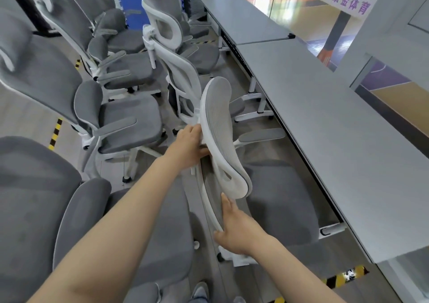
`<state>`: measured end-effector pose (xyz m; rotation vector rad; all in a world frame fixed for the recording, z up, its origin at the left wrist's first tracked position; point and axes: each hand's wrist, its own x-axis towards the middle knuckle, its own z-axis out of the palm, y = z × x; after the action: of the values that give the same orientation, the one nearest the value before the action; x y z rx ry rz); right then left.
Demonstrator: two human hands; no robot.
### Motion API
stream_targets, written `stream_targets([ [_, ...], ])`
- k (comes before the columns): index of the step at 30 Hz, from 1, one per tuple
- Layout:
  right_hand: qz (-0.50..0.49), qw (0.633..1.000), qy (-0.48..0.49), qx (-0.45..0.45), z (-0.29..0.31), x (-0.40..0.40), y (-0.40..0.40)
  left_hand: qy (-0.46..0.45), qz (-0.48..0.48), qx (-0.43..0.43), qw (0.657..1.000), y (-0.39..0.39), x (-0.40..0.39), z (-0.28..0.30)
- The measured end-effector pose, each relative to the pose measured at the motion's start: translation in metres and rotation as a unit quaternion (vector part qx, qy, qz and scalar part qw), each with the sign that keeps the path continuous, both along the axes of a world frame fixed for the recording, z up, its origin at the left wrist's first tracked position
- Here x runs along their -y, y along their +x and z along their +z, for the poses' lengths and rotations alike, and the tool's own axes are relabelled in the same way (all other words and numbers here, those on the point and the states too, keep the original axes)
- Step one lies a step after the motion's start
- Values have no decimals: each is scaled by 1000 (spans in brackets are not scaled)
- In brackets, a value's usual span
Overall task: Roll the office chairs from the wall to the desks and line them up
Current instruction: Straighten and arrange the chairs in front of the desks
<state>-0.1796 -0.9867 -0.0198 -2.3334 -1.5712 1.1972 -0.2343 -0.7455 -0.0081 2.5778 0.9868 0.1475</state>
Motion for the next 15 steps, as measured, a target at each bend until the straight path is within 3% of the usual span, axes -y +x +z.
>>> stream_targets([
  [9,0,999,20,30,-3,-2,-13,-76,53,55,994,-30,8,6],
  [15,8,999,22,35,-1,-5,-19,-70,61,63,994,-38,5,4],
])
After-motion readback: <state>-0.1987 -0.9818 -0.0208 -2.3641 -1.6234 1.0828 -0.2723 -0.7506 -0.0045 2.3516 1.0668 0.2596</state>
